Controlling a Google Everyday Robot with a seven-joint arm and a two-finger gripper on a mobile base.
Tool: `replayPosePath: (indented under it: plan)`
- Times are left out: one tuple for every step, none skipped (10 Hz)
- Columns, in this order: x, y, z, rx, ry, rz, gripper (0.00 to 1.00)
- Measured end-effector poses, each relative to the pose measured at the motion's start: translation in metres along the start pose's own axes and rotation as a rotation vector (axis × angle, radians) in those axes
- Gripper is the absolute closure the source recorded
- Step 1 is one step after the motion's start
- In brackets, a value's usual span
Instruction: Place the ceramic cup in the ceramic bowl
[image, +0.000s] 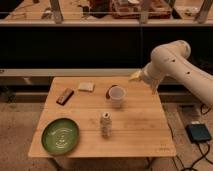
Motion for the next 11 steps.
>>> replayPosePath:
  plan:
    - [0.003, -0.002, 0.008, 0.018, -0.008, -0.036, 0.24]
    - [0.001, 0.001, 0.021, 0.025, -0.014, -0.055, 0.24]
    - [-0.002, 0.004, 0.032, 0.024, -0.018, -0.06, 0.24]
    - [-0.004, 0.003, 0.045, 0.029, -0.024, -0.07, 0.24]
    - [-0.001, 0.0, 0.054, 0.038, -0.025, -0.084, 0.24]
    - [0.002, -0.003, 0.058, 0.047, -0.029, -0.092, 0.24]
    - [0.005, -0.008, 0.065, 0.058, -0.04, -0.101, 0.24]
    - [0.004, -0.012, 0.074, 0.061, -0.047, -0.104, 0.24]
    - [0.003, -0.014, 0.085, 0.064, -0.054, -0.106, 0.24]
    - [0.006, -0.017, 0.101, 0.069, -0.062, -0.113, 0.24]
    - [0.012, -0.02, 0.116, 0.074, -0.069, -0.119, 0.24]
